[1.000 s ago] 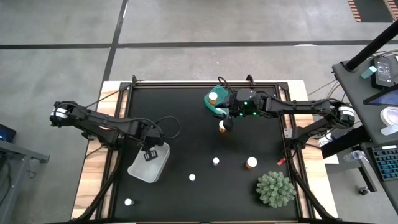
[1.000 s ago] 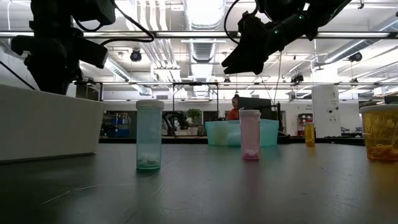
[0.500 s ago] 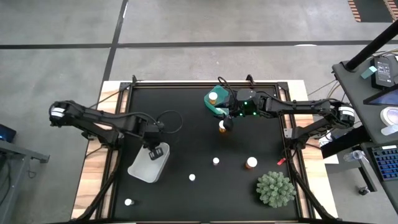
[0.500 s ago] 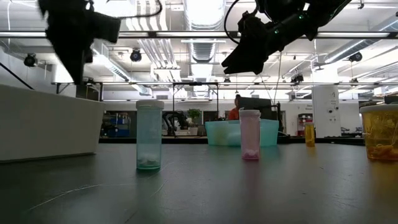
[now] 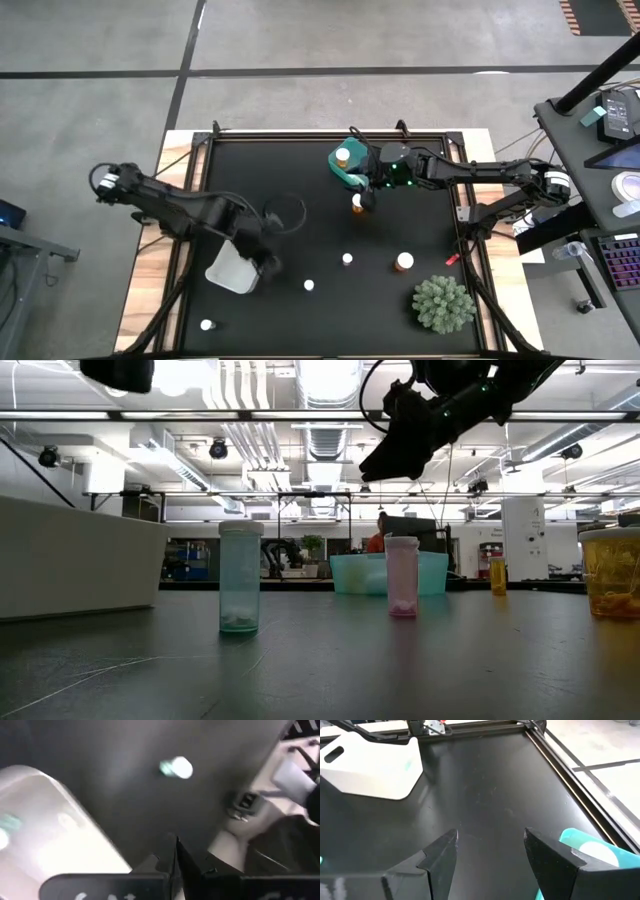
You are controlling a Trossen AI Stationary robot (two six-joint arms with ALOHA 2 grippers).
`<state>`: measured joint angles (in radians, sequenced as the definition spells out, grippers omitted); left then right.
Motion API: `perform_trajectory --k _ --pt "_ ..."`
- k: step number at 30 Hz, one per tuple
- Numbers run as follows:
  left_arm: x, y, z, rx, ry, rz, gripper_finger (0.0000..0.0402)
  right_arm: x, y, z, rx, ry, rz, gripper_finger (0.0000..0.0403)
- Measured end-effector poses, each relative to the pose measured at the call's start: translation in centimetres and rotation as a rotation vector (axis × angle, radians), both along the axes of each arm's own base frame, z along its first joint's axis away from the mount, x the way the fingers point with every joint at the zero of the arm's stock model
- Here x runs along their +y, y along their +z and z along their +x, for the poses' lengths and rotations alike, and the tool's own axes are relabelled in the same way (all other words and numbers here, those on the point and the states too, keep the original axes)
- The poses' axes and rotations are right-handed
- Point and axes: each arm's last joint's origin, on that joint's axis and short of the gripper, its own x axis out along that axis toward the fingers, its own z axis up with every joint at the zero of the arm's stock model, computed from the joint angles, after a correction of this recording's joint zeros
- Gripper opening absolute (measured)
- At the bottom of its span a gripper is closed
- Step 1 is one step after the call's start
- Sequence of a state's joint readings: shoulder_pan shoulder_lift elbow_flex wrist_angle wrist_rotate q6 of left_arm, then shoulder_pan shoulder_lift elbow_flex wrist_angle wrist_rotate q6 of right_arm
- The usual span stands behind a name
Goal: Pick and place medicine bottles into bin by pill shape (circle, oval)
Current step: Put the left blue capsule bottle into the blue bin
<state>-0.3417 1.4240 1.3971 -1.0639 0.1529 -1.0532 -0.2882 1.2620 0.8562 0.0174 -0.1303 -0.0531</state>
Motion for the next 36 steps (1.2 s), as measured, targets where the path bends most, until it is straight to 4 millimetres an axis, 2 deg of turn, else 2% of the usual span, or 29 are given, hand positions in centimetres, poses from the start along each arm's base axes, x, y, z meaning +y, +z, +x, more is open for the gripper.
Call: perform_trajectory --k 4,8,12,17,21,25,31,36 --pt "-4.5 0.3 0.9 0.091 -0.043 -0.139 0.0000 0.0 -0.2 -0.1 0.029 0.006 -0.001 0.0219" --pt "-9.3 0.0 0.2 0.207 -0.053 -0.219 0.0000 0.2 -0.5 -0.2 0.050 0.011 0.007 0.0219" --pt "-13.3 -1.2 -2.4 0.368 0.062 -0.242 0.0000 1.0 -1.0 -0.4 0.080 0.040 0.019 0.0219" --pt "-16.4 -3.1 -6.3 0.499 0.313 -0.204 0.0002 2.1 -1.0 -0.2 0.076 0.085 0.008 0.0219" --pt "-17.5 -4.3 -8.3 0.467 0.443 -0.149 0.0032 2.8 -0.9 -0.1 0.077 0.122 -0.014 0.0219" --pt "-17.2 -5.9 -8.8 0.462 0.502 -0.096 0.0088 2.9 -0.9 -0.1 0.075 0.134 -0.024 0.0219" --pt "-16.6 -8.1 -9.5 0.544 0.472 -0.028 0.0171 2.9 -0.9 0.0 0.074 0.151 -0.061 0.0219" --pt "-16.6 -8.7 -9.9 0.620 0.427 -0.022 0.0201 2.8 -0.6 0.1 0.039 0.153 -0.082 0.0219"
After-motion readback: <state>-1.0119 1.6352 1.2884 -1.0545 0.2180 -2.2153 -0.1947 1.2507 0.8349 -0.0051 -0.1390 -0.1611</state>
